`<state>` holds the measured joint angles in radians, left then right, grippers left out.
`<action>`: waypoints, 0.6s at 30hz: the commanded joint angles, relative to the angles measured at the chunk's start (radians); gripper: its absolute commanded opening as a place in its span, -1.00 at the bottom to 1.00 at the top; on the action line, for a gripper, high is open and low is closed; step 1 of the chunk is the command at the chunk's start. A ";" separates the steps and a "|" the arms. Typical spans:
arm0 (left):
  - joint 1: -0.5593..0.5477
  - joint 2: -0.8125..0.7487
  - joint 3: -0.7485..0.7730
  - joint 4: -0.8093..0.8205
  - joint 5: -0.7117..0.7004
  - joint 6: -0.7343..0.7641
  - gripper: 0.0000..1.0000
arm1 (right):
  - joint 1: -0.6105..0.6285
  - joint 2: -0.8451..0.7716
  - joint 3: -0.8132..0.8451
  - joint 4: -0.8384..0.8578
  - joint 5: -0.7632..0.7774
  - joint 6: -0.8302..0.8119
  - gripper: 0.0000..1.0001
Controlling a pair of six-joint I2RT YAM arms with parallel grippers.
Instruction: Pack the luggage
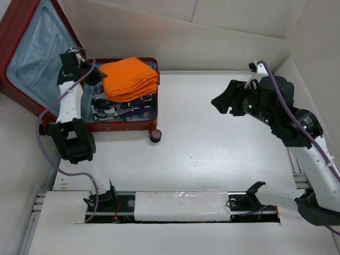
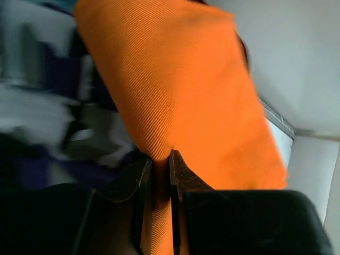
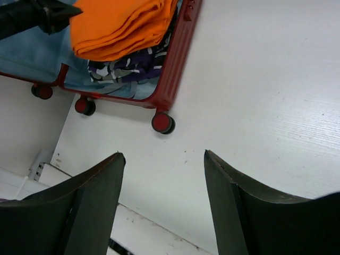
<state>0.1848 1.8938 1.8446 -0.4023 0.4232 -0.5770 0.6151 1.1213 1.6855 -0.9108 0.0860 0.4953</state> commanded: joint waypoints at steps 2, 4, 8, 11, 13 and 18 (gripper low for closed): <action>0.125 -0.096 -0.137 0.111 0.087 0.060 -1.00 | -0.005 -0.003 -0.003 0.065 -0.025 -0.023 0.35; 0.143 -0.084 -0.147 0.080 0.040 0.121 -1.00 | -0.005 -0.003 -0.003 0.066 -0.034 -0.032 0.35; 0.166 -0.075 -0.205 0.092 0.029 0.134 -1.00 | -0.005 0.006 -0.003 0.066 -0.043 -0.032 0.35; 0.166 -0.053 -0.225 0.092 -0.030 0.134 -1.00 | -0.005 0.015 -0.003 0.066 -0.054 -0.032 0.35; 0.166 -0.039 -0.188 0.054 -0.116 0.143 -0.83 | -0.005 0.015 -0.003 0.066 -0.054 -0.041 0.35; 0.144 -0.110 -0.176 -0.046 -0.342 0.143 0.09 | -0.005 0.015 -0.033 0.066 -0.067 -0.041 0.41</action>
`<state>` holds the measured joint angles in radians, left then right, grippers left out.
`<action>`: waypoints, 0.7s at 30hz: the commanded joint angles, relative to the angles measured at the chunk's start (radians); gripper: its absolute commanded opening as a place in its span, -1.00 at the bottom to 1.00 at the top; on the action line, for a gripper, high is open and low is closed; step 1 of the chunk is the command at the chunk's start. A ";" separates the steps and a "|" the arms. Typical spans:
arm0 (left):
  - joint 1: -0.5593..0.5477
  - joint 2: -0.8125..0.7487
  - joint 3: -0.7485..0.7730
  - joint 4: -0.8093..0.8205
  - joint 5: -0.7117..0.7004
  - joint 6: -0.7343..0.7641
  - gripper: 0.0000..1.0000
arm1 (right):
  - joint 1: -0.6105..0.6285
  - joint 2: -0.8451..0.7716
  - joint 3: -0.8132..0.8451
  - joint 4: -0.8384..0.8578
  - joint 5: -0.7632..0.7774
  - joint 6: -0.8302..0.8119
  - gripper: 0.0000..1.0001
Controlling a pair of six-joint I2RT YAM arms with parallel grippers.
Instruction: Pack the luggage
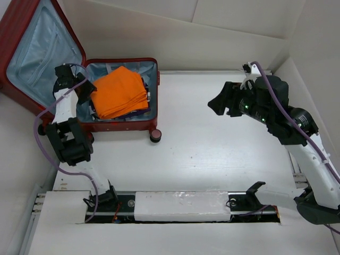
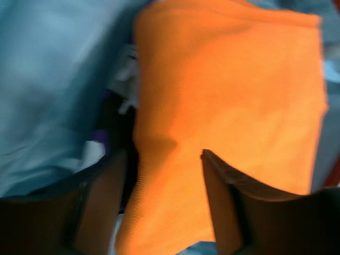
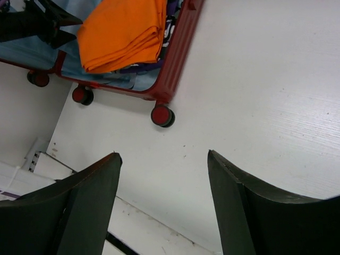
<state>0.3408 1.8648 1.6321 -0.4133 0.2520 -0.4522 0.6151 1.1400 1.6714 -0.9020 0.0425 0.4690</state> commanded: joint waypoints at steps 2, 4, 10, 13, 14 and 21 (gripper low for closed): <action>-0.051 -0.180 -0.020 -0.035 -0.262 0.018 0.20 | -0.005 -0.003 -0.033 0.078 -0.039 -0.015 0.48; -0.094 -0.261 -0.076 -0.013 -0.289 0.018 0.28 | -0.005 0.006 -0.061 0.089 -0.065 -0.015 0.51; -0.440 -0.548 -0.115 -0.123 -0.664 -0.032 0.26 | -0.005 0.015 -0.137 0.158 -0.150 -0.015 0.54; -0.487 -0.622 -0.032 -0.270 -0.857 -0.133 0.23 | -0.005 -0.019 -0.208 0.189 -0.193 -0.039 0.15; -0.487 -0.636 -0.015 -0.374 -0.911 -0.158 0.23 | -0.005 -0.031 -0.258 0.198 -0.226 -0.040 -0.28; -0.319 -0.679 0.040 -0.585 -1.166 -0.215 0.53 | -0.005 -0.114 -0.403 0.253 -0.366 -0.096 -0.26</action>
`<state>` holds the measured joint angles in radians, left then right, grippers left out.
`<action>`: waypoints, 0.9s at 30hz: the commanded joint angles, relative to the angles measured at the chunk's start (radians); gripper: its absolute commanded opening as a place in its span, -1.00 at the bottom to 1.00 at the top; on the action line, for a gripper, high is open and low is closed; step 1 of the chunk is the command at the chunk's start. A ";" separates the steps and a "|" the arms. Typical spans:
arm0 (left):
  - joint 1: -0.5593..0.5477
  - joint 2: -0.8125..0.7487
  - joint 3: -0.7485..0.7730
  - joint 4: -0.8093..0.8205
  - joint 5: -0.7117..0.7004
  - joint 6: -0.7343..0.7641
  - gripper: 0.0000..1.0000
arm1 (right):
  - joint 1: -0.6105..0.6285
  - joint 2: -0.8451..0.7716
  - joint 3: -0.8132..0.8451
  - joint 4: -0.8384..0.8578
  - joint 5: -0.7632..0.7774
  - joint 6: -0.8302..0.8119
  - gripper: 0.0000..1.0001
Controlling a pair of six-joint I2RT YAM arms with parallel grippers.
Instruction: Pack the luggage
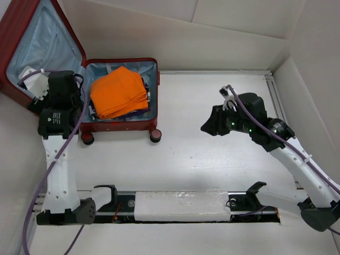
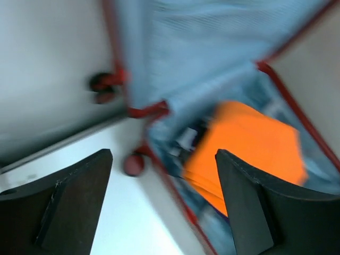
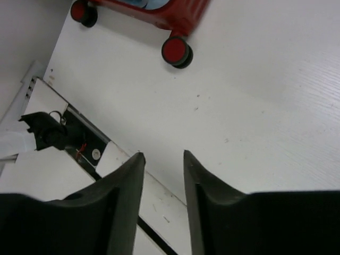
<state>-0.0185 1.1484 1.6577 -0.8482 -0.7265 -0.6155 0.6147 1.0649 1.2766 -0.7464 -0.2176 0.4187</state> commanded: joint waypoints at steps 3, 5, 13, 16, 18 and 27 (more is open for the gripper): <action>0.109 0.095 0.045 -0.187 -0.107 -0.108 0.53 | 0.045 -0.039 -0.017 0.097 -0.115 -0.080 0.08; 0.197 0.111 0.033 -0.201 -0.071 -0.132 0.53 | 0.068 -0.049 -0.017 0.088 -0.115 -0.103 0.25; 0.216 0.379 0.321 -0.279 -0.231 -0.199 0.45 | 0.098 -0.100 -0.100 0.088 -0.149 -0.126 0.41; 0.216 0.456 0.450 -0.279 -0.231 -0.210 0.30 | 0.099 -0.100 -0.109 0.088 -0.158 -0.135 0.41; 0.216 0.465 0.461 -0.279 -0.258 -0.210 0.26 | 0.108 -0.109 -0.109 0.088 -0.158 -0.135 0.44; 0.512 0.361 0.346 -0.207 -0.070 -0.159 0.08 | 0.108 -0.118 -0.131 0.097 -0.120 -0.144 0.44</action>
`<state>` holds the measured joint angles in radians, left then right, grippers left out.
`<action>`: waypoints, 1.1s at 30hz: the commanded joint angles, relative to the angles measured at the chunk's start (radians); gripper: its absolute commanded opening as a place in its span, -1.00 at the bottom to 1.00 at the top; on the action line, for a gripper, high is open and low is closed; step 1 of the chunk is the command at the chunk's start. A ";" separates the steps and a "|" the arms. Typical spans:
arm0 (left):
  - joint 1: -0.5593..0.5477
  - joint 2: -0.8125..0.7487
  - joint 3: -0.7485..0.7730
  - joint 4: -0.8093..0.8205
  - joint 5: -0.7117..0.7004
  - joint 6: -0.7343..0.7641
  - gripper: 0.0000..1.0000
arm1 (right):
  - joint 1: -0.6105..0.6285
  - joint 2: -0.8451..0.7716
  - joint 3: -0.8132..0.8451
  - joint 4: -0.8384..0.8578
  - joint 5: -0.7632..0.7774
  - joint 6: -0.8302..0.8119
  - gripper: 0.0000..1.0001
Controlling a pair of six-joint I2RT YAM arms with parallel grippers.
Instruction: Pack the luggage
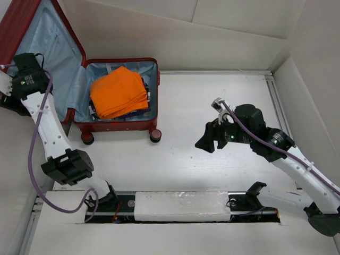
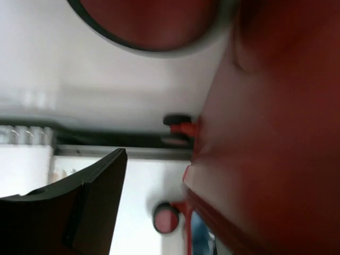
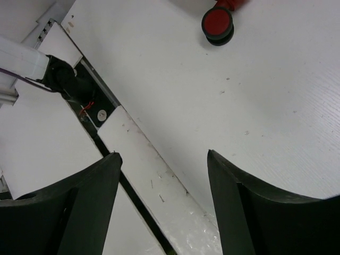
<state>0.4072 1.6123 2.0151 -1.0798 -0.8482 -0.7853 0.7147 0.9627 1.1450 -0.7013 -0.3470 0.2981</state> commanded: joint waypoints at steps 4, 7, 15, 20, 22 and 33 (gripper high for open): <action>0.062 -0.097 0.010 0.038 0.077 0.011 0.10 | 0.008 0.005 0.001 0.062 -0.004 -0.024 0.44; 0.050 -0.074 0.045 0.058 0.077 0.043 0.13 | 0.019 0.005 0.012 0.052 -0.004 -0.024 0.44; 0.039 0.014 0.149 0.081 0.067 0.080 0.02 | 0.019 0.014 0.012 0.043 -0.004 -0.024 0.44; 0.039 0.047 0.215 0.093 0.109 0.092 -0.83 | 0.019 0.024 0.012 0.033 0.025 -0.024 0.44; 0.039 0.047 0.215 0.062 0.118 0.040 -1.00 | 0.019 0.024 0.003 0.033 0.038 -0.024 0.44; -0.769 -0.147 0.002 0.201 -0.057 0.032 -1.00 | 0.019 0.134 0.002 0.069 0.077 0.016 0.44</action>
<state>-0.1257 1.6115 2.0689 -1.0786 -1.0309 -0.5903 0.7273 1.0668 1.1370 -0.6910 -0.2836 0.2966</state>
